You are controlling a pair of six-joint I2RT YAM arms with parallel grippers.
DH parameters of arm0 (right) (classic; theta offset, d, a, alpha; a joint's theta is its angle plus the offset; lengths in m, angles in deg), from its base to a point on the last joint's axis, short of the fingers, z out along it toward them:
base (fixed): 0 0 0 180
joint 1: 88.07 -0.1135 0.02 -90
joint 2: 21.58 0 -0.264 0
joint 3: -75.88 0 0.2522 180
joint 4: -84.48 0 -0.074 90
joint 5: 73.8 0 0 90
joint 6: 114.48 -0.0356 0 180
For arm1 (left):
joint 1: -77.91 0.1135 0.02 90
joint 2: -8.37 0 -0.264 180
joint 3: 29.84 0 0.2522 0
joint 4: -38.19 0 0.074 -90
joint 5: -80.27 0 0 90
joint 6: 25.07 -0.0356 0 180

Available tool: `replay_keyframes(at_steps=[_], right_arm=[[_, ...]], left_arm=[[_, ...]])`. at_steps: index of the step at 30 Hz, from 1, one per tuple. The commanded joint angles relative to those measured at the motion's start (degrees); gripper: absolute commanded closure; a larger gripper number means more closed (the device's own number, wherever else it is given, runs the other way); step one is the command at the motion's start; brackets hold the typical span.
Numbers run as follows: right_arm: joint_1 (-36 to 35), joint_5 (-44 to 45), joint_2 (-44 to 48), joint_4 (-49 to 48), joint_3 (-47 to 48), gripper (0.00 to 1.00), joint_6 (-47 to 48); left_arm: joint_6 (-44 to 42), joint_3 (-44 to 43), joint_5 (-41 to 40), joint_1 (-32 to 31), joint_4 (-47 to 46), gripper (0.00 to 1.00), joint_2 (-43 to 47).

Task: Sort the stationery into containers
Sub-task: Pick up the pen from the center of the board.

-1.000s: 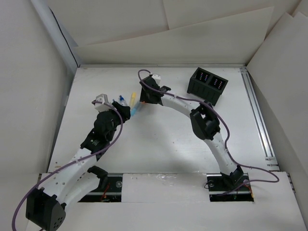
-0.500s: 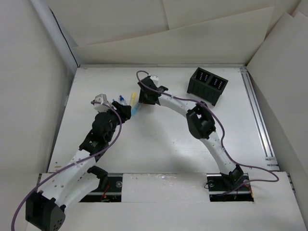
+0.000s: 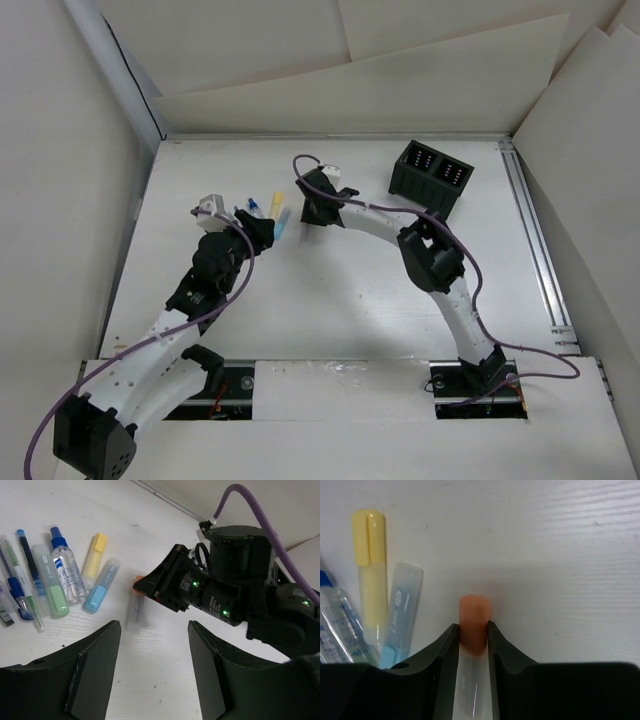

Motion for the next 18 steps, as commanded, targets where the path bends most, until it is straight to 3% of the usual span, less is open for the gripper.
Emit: replay_keyframes(at_steps=[1,5,8,10,14,18], right_arm=[[0.25,1.61,5.17,-1.07,-7.36,0.85,0.50],[1.48,-0.75,7.90,-3.70,-11.86,0.69,1.64],[2.71,-3.39,7.91,-5.38,-13.09,0.44,1.65],[3.41,-4.79,7.91,-6.17,-13.62,0.43,1.65],[3.41,-5.32,7.91,-7.31,-14.24,0.50,2.18],[3.94,-5.33,7.91,-7.31,-14.76,0.79,2.18]], left_arm=[[0.18,-0.01,2.26,-0.04,-2.79,0.47,-2.19],[0.79,-0.01,6.12,-0.04,-4.55,0.47,-5.36],[1.41,-0.01,9.03,-0.04,-6.83,0.45,-8.08],[1.41,-0.62,11.32,-0.04,-6.84,0.42,-9.66],[0.35,-0.63,14.13,-0.04,-7.53,0.33,-12.74],[-0.96,1.39,17.47,-0.04,-9.39,0.26,-14.32]])
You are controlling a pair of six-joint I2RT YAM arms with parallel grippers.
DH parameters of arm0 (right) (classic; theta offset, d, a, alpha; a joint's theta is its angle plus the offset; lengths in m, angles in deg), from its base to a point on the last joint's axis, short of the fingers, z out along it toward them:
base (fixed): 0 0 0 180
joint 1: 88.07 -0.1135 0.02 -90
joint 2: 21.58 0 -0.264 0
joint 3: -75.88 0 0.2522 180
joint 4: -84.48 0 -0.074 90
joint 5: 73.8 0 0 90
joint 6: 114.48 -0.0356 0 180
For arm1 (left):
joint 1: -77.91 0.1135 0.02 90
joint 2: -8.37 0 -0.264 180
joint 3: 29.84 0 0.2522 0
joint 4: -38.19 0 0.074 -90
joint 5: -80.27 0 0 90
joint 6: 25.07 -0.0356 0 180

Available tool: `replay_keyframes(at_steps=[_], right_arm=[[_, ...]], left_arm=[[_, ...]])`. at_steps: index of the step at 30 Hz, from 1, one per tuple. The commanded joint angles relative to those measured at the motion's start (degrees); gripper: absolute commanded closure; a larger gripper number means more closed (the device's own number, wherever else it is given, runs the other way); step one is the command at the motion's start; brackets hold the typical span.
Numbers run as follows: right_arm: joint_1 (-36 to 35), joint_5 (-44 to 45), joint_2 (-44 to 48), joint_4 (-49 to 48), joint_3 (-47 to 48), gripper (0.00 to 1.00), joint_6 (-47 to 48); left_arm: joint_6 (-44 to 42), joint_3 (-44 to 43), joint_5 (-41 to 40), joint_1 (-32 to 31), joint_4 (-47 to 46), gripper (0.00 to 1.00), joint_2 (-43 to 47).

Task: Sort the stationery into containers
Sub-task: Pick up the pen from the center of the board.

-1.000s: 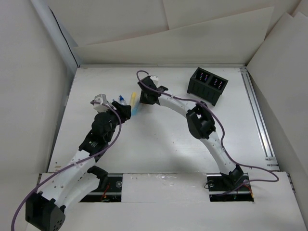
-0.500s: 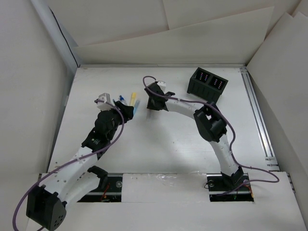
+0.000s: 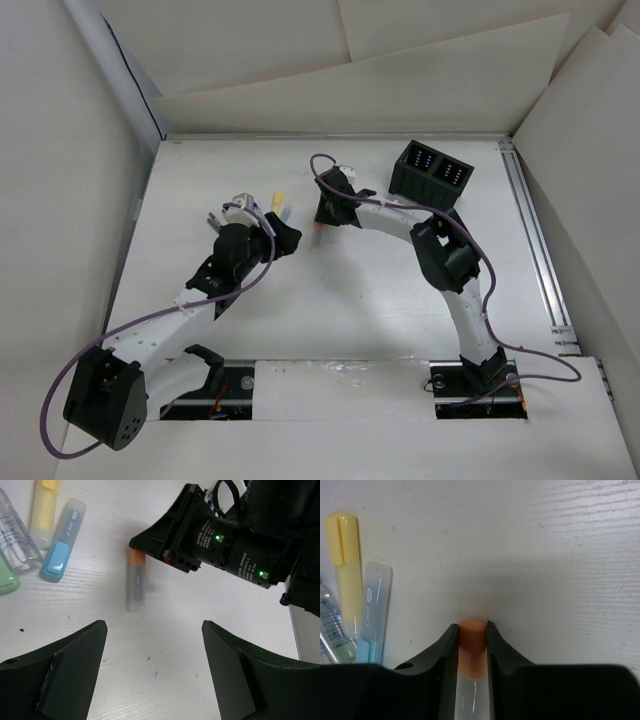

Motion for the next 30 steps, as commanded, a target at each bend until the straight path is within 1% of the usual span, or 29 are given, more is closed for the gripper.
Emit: replay_keyframes(at_steps=[1,4,7,11,13,16,21,26,30], right_arm=[[0.18,-1.48,0.58,-0.34,-1.10,0.83,0.65],[0.18,-2.09,1.11,-1.48,-2.77,0.93,0.65],[1.32,-4.90,4.00,-4.28,-5.93,0.98,0.04],[2.03,-6.84,8.75,-7.28,-9.53,1.00,-0.50],[2.64,-7.64,11.64,-8.07,-10.77,1.00,-0.50],[3.26,-10.62,14.11,-9.13,-12.61,1.00,-0.50],[3.78,-14.13,17.45,-10.53,-14.81,1.00,-1.55],[3.78,-17.73,20.18,-13.87,-17.79,1.00,-2.60],[3.17,-20.56,21.50,-15.02,-18.94,1.00,-3.22]], left_arm=[[-1.36,1.22,4.06,-0.04,-4.49,0.26,-0.62],[-1.88,1.22,4.06,-0.04,-3.70,0.26,-2.02],[-2.50,1.22,4.58,-0.04,-3.70,0.26,-2.56],[-2.50,1.83,6.69,-0.04,-5.98,0.26,-3.79],[-2.50,1.83,8.27,-0.04,-7.03,0.29,-4.58],[-2.50,1.83,10.47,-0.04,-8.52,0.30,-6.68],[-4.34,1.31,12.76,-0.04,-9.94,0.29,-8.62],[-4.35,1.31,15.74,-0.04,-11.35,0.28,-9.68],[-3.21,2.01,17.76,-0.04,-14.33,0.28,-9.15]])
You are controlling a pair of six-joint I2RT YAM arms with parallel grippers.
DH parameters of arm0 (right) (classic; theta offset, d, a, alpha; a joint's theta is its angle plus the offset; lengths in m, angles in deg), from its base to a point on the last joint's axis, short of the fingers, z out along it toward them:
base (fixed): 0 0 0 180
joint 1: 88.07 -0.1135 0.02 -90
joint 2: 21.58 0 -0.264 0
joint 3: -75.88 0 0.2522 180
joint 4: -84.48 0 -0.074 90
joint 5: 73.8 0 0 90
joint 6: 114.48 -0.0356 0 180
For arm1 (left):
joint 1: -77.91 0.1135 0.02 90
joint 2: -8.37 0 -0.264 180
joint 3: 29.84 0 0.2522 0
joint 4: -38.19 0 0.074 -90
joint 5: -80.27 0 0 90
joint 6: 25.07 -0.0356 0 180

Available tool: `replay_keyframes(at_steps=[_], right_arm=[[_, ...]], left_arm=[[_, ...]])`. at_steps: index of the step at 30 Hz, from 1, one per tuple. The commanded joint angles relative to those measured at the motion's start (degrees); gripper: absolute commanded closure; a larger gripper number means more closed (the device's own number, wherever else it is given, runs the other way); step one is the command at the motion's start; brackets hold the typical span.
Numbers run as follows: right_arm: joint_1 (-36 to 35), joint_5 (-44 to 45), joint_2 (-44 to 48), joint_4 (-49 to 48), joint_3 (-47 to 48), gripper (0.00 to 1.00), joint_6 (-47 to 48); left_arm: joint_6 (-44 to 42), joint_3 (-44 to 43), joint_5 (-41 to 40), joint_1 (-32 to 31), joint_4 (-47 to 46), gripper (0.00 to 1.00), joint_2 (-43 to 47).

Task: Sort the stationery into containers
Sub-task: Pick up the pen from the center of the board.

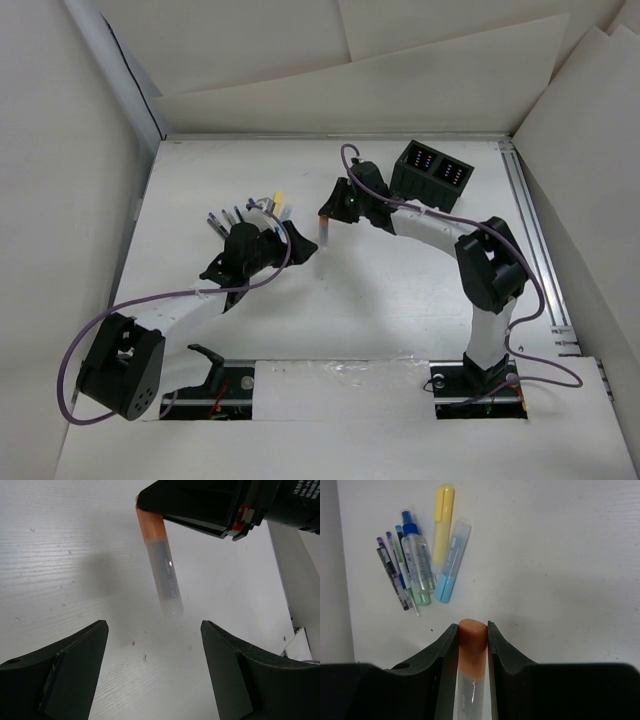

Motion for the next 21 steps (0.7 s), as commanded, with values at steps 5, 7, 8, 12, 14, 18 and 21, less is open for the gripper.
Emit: replay_keyframes(at_steps=[5,7,8,12,14,18,21], right_arm=[[-1.75,-5.86,5.31,-7.12,-2.67,1.00,-3.05],[-2.36,-6.39,5.84,-7.74,-2.67,1.00,-3.06],[-2.89,-6.39,5.85,-8.35,-2.67,1.00,-3.58],[-2.90,-8.40,6.46,-10.46,-3.20,1.00,-4.63],[-3.43,-9.20,6.46,-10.99,-3.72,1.00,-4.64],[-4.03,-9.82,6.46,-11.61,-3.73,1.00,-5.17],[-4.04,-10.34,6.46,-12.66,-4.25,1.00,-5.17]], left_arm=[[1.00,0.33,3.74,-0.04,-5.77,0.28,0.77],[1.00,0.33,3.74,-0.04,-6.55,0.29,0.16],[1.70,0.85,4.26,-0.04,-6.56,0.32,0.16],[2.23,0.85,4.27,-0.04,-7.09,0.36,-0.98],[2.23,0.85,4.27,-0.04,-7.09,0.38,-0.98],[3.28,0.85,4.27,-0.04,-8.31,0.49,-1.60],[3.28,0.85,4.79,-0.04,-8.84,0.58,-2.65]])
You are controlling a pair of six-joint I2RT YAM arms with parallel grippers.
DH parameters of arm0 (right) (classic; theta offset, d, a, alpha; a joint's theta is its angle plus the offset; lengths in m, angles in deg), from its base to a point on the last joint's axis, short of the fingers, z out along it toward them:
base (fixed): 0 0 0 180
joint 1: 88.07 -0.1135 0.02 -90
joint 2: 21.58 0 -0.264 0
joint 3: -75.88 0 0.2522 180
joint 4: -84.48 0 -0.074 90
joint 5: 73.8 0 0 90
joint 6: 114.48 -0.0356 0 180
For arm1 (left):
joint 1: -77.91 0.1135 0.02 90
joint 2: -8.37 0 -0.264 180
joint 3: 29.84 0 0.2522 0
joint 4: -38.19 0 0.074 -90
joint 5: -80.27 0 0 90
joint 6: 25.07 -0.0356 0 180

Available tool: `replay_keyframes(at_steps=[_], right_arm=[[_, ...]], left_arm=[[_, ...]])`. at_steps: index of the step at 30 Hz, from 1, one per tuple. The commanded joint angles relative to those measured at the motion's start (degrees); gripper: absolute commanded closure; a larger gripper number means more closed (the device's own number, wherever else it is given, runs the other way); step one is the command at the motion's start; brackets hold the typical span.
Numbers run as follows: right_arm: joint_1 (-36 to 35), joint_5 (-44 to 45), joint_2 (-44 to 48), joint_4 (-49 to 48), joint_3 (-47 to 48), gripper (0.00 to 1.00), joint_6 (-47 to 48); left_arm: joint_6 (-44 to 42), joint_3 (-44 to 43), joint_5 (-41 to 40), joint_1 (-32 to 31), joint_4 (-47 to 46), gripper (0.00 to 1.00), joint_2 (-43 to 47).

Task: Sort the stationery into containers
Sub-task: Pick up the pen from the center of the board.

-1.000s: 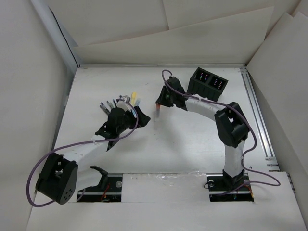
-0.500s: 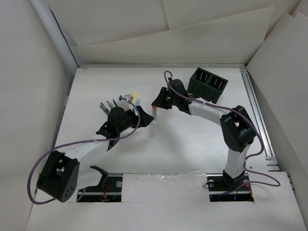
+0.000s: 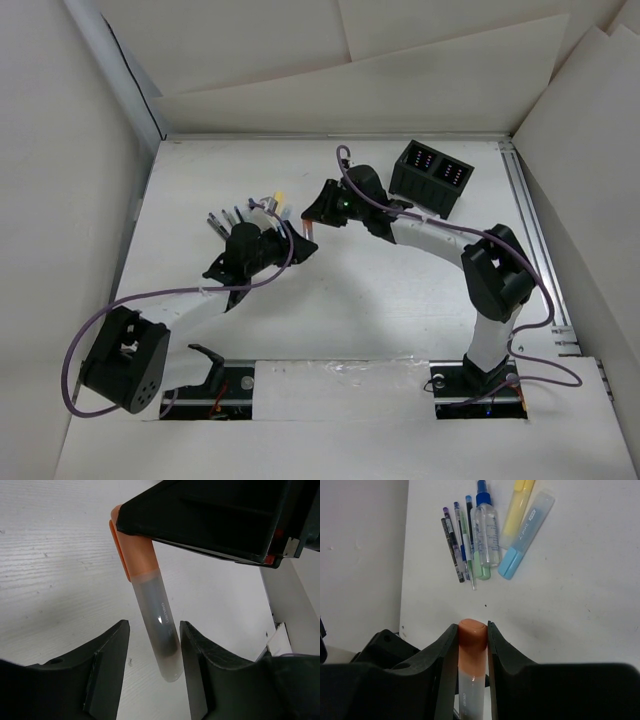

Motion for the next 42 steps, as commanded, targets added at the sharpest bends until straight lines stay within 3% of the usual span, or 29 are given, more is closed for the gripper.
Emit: replay_keyframes(at_steps=[1,4,5,6,10,14,15,16,19,23,25,27,28,29,30,33,37,42], right_arm=[[-0.67,-1.78,2.94,-5.31,-0.60,1.00,-1.38],[-0.67,-1.78,2.95,-5.32,-0.60,1.00,-1.39],[-0.67,-1.78,2.95,-5.32,-1.13,1.00,-1.39],[-0.67,-1.78,2.95,-5.32,-1.13,1.00,-1.39],[-0.67,-2.30,2.42,-5.85,-1.13,1.00,-1.39],[-0.67,-2.30,2.42,-6.38,-1.13,0.97,-1.39],[-0.67,-2.30,2.42,-6.38,-1.13,0.92,-1.39],[-0.67,-2.30,2.42,-6.38,-1.13,0.75,-1.39],[-0.67,-3.53,1.89,-6.38,-1.13,0.47,-0.86],[-0.67,-4.06,1.89,-5.85,-1.13,0.31,-0.33],[-0.67,-4.06,1.28,-5.24,-0.08,0.28,0.19],[-0.67,-4.06,0.66,-5.23,-0.08,0.28,0.19],[-0.67,-4.06,0.66,-5.23,-0.08,0.35,0.19],[-1.20,-4.06,0.66,-5.23,0.53,0.35,0.19],[-1.20,-4.06,0.14,-5.23,0.54,0.43,0.19],[-1.20,-4.06,0.13,-5.23,0.54,0.50,0.19],[-1.20,-4.58,-0.39,-5.23,0.54,0.53,0.19],[-1.73,-4.07,-0.39,-5.23,0.01,0.73,-0.33]], left_arm=[[0.38,-0.13,1.27,-0.04,-3.58,0.59,-0.56],[0.90,-0.13,1.27,-0.04,-4.11,0.68,-1.08],[0.90,-0.13,1.27,-0.04,-4.11,0.76,-1.08],[0.90,-0.13,1.27,-0.04,-4.11,0.77,-1.08],[0.90,0.39,1.27,-0.04,-4.63,0.98,-0.47],[0.90,1.01,0.75,-0.04,-4.63,1.00,1.03],[0.90,1.01,0.75,-0.04,-4.63,1.00,1.64],[0.38,1.53,0.75,-0.04,-4.63,1.00,1.64],[-0.32,1.54,0.75,-0.04,-4.11,1.00,2.17],[-0.85,1.01,0.75,-0.04,-3.58,1.00,1.64],[-1.38,1.01,0.22,-0.04,-3.58,1.00,1.64],[-1.38,1.01,0.22,-0.04,-3.58,1.00,1.11],[-1.38,1.01,0.22,-0.04,-3.58,1.00,1.11],[-1.38,1.01,0.22,-0.04,-3.58,1.00,1.11],[-1.38,1.01,0.22,-0.04,-3.58,1.00,1.11],[-1.38,1.01,0.22,-0.04,-3.58,1.00,1.11],[-1.38,1.01,0.22,-0.04,-3.58,1.00,1.11],[-1.38,1.01,-0.31,-0.04,-3.58,1.00,1.11]])
